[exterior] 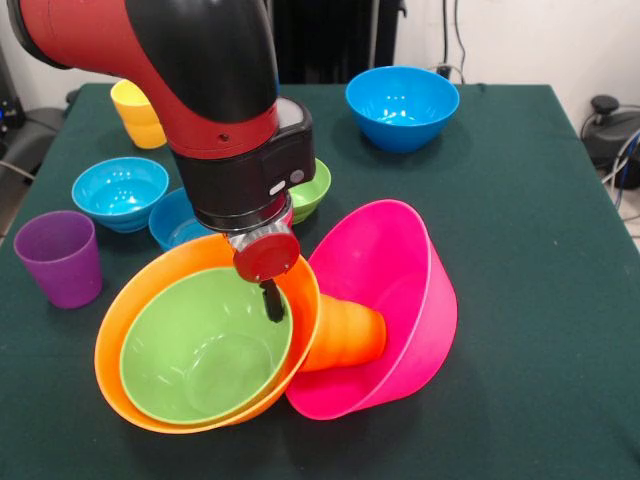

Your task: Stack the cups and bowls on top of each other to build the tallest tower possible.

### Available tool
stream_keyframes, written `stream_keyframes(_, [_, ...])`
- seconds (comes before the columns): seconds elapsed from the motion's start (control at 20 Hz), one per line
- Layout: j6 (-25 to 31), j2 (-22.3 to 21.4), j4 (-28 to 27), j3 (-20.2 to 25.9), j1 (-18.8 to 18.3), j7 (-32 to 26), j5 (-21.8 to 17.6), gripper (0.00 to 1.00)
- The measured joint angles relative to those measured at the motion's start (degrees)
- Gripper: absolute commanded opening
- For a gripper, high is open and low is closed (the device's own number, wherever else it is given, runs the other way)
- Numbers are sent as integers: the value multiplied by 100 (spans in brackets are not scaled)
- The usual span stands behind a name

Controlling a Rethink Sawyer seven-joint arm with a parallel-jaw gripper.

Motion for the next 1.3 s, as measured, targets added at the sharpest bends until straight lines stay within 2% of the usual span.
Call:
stream_keyframes(0.35, [5, 15, -176, -215, 75, 0, -572, 100])
stream_keyframes(0.7, [106, -24, -209, -298, 73, 0, -813, 100])
stream_keyframes(1.05, [1009, -340, -218, -326, 78, 0, -831, 100])
stream_keyframes(1.3, [1413, -579, -221, -339, 115, 0, -830, 100])
